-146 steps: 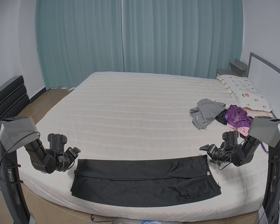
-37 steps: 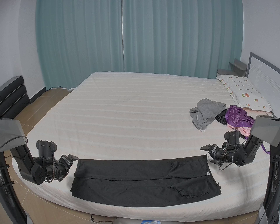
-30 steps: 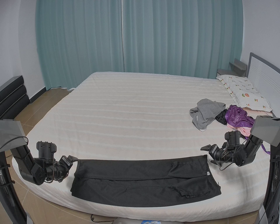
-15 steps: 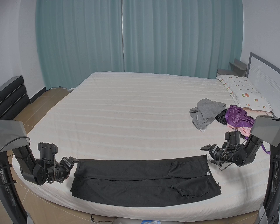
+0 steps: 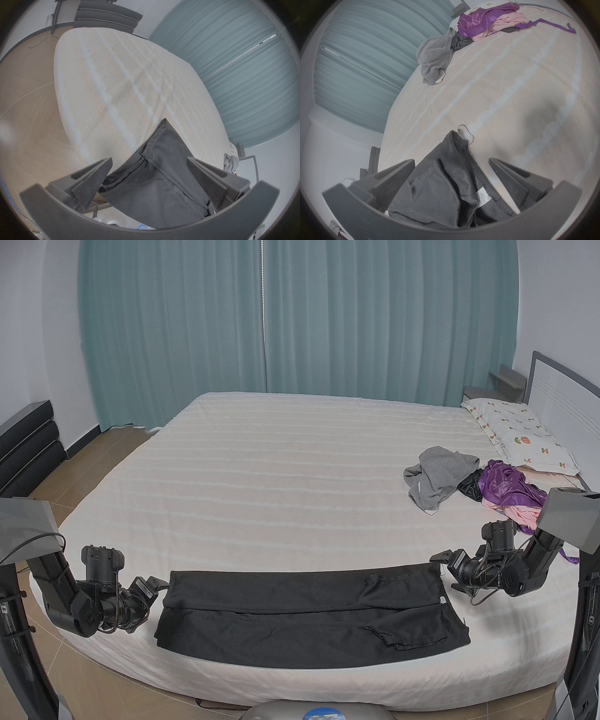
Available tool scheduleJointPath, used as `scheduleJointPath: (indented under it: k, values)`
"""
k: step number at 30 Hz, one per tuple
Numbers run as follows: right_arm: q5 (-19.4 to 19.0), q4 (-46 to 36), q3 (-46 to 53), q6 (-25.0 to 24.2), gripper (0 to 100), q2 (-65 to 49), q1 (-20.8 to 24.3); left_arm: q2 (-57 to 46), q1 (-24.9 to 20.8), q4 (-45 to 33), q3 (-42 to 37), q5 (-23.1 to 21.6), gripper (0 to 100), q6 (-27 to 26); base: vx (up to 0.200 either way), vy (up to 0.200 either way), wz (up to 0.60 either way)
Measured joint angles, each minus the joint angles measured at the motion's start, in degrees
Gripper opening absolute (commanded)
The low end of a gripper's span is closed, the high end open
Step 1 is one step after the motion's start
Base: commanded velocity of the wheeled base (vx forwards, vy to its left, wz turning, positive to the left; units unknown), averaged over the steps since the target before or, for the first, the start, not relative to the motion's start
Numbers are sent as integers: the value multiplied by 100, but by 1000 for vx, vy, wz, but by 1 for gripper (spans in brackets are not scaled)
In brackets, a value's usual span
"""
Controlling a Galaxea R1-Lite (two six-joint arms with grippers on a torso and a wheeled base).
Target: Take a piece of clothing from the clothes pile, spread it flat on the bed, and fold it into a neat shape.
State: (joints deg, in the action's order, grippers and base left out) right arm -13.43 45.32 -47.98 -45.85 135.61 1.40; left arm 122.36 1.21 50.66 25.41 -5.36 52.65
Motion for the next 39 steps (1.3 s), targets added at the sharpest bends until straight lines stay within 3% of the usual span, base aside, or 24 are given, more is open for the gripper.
scheduleJointPath:
  k: [9, 20, 24, 39]
  values:
    - [0, 0, 0, -2, 100, 0, -2, -6, -6, 2, 6, -2, 100, -67, 0, 0, 0]
    - [2, 5, 0, -2, 100, 0, 2, 66, -39, -68, 386, -7, 100, -1064, 0, 0, 0]
    - [2, 5, 0, -2, 100, 0, 7, 280, -91, -204, 747, -5, 100, -1682, 0, 0, 0]
    - [6, 2, 9, 9, 100, 0, 7, 936, -266, -228, 1185, -33, 100, -2009, 0, 0, 0]
